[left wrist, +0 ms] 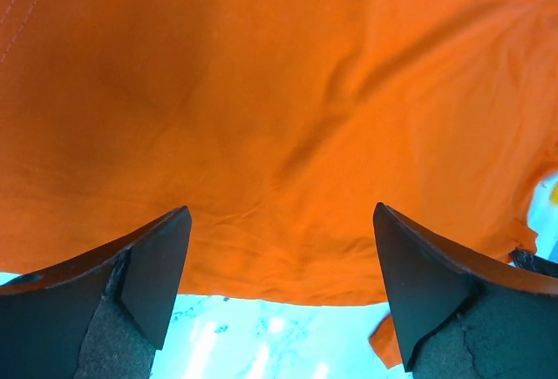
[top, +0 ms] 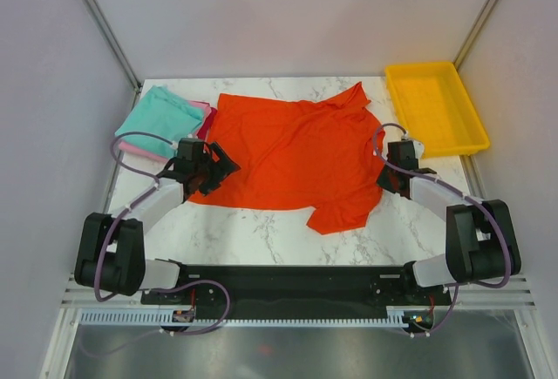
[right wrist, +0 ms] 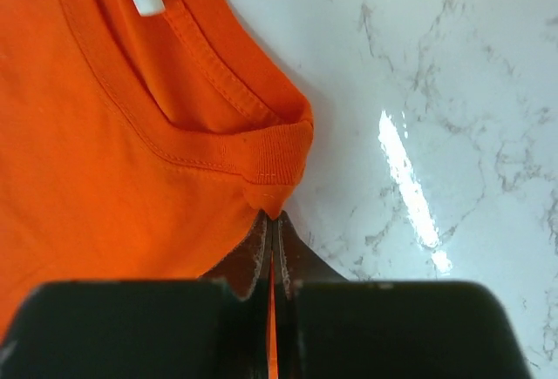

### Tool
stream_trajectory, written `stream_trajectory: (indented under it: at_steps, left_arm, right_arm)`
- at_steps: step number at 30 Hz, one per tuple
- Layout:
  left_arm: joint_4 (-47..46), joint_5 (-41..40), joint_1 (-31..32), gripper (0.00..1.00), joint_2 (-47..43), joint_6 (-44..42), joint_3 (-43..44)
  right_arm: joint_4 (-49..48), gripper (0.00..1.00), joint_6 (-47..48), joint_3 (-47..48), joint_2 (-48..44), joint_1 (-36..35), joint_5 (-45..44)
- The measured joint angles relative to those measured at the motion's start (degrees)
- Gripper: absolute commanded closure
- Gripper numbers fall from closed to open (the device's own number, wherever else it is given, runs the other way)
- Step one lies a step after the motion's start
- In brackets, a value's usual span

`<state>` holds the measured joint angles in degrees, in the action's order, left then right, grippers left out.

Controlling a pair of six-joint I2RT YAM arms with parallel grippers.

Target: Fold and stack the t-shirts

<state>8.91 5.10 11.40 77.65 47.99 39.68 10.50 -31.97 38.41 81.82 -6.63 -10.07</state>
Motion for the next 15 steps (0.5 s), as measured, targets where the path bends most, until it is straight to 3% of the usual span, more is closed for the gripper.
stream_trajectory:
  at_steps: [4,9,10,12,13,15]
  left_arm:
    - [-0.2,-0.5,0.0,0.07,-4.4,0.0,-0.4]
    - [-1.5,-1.0,0.0,0.07,-8.5,-0.1,-1.4]
    - [-1.7,-1.3,0.0,0.07,-8.6,-0.1,-1.5]
    - [-1.7,-1.9,0.0,0.07,-8.6,-0.3,-1.6]
    - [-1.8,-2.1,0.0,0.06,-8.6,-0.4,-1.7]
    - [-1.8,-2.2,0.0,0.06,-8.6,-0.5,-1.7]
  right_arm:
    - [0.4,1.00,-1.0,3.4,0.0,-0.1,-2.0]
    - [-1.0,0.97,-2.7,15.2,5.9,-0.2,-3.1]
    - [-2.4,0.77,-2.8,17.5,8.0,-0.2,-2.8]
    - [-4.9,0.51,-3.3,20.7,11.7,-0.2,-1.5]
    - [-6.4,0.31,-3.0,22.0,13.9,-0.3,-0.3]
    - [-7.8,0.28,-3.0,22.0,15.6,-0.5,1.2]
